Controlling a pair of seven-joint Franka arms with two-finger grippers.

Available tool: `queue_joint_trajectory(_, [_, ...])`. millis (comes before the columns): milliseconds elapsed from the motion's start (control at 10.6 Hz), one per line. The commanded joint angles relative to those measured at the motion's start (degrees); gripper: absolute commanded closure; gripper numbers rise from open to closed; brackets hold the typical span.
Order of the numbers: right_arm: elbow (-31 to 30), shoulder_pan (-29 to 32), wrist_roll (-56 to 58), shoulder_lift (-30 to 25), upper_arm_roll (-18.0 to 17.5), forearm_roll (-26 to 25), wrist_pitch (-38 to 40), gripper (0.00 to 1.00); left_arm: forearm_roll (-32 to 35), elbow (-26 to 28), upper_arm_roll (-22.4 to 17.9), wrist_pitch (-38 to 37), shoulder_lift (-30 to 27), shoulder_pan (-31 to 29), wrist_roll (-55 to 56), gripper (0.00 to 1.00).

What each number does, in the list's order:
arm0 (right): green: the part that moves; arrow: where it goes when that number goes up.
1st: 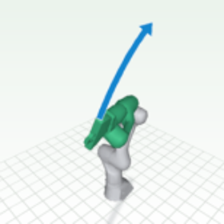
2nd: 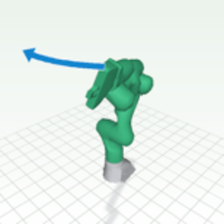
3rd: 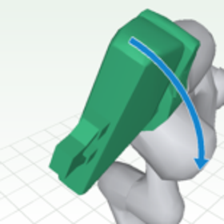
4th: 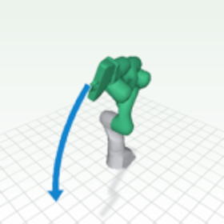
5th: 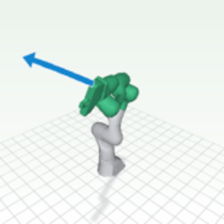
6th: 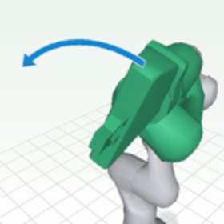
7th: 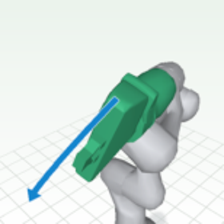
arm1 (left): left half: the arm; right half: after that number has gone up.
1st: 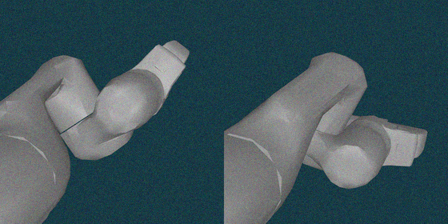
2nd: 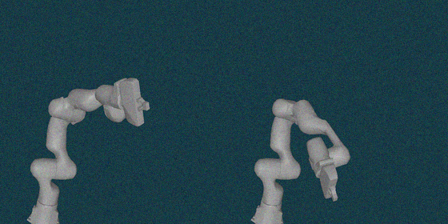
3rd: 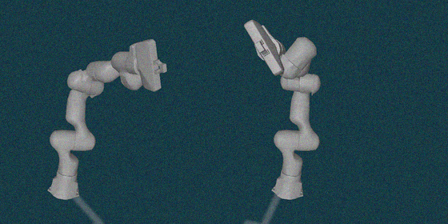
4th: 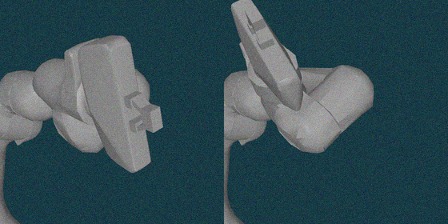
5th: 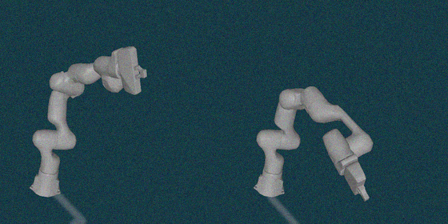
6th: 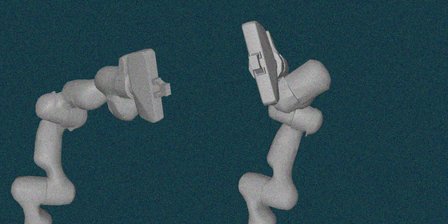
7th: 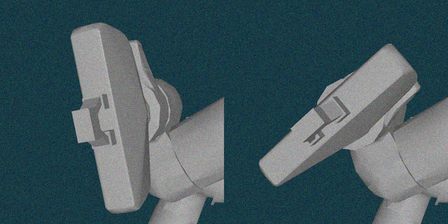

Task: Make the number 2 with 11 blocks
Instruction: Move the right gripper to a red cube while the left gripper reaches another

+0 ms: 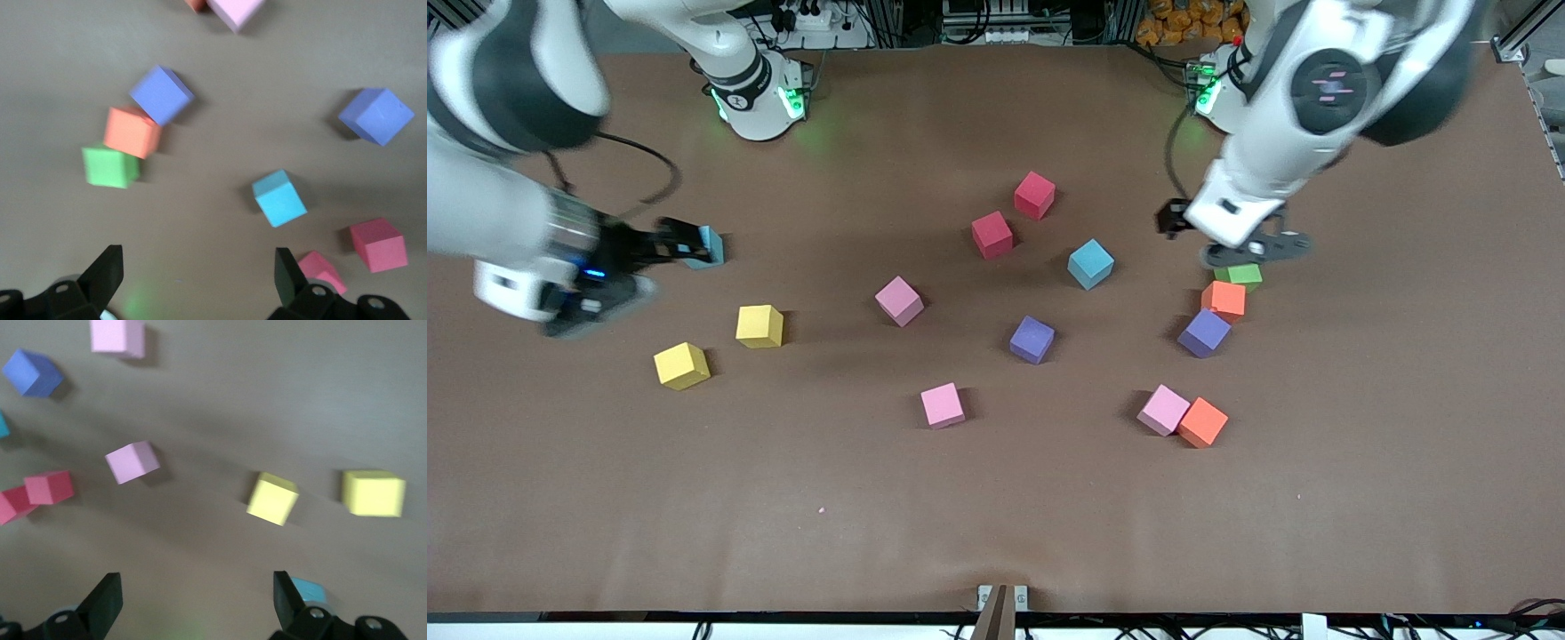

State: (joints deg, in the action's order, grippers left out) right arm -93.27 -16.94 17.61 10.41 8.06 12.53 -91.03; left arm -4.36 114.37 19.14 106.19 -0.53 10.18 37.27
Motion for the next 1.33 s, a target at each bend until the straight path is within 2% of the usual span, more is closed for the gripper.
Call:
queue_joint_trajectory(0, [-1.1,-7.9,0.3,3.5,0.5,1.2,-3.5,0.0,-1.8,11.1,2.7,9.6,-3.6,4.9,15.1,0.0])
queue_joint_trajectory(189, [-3.2,-12.8,0.5,7.2,0.5,1.4,-9.0,0.0,-1.8,15.3,6.7,15.6,-1.8,5.8,25.9,0.0])
queue_joint_trajectory(379, [-3.5,-16.4,0.5,10.2,0.5,1.8,-10.0,0.0,-1.9,18.9,11.5,23.1,0.2,5.8,39.9,0.0])
queue_joint_trajectory(568, [-10.0,-19.8,0.2,9.1,0.5,1.8,-14.9,0.0,-1.9,21.0,13.3,27.0,2.0,5.8,50.0,0.0])
queue_joint_trajectory(758, [-16.0,-25.5,-1.0,7.3,0.5,1.9,-20.8,0.0,-1.9,23.9,16.7,34.1,4.4,5.8,57.6,0.0])
queue_joint_trajectory(1042, [-16.8,-34.1,-12.8,8.0,0.5,2.0,-22.8,0.0,-1.9,23.7,17.0,35.7,8.5,7.9,60.6,0.0])
queue_joint_trajectory(1136, [-18.2,-35.7,-14.5,8.4,0.5,4.0,-25.1,0.0,-1.9,23.5,17.0,36.2,9.6,8.4,61.6,0.0])
queue_joint_trajectory(1231, [-20.2,-37.6,-14.6,8.9,0.5,9.6,-27.9,0.0,-1.9,23.4,17.0,36.3,10.1,8.6,61.9,0.0])
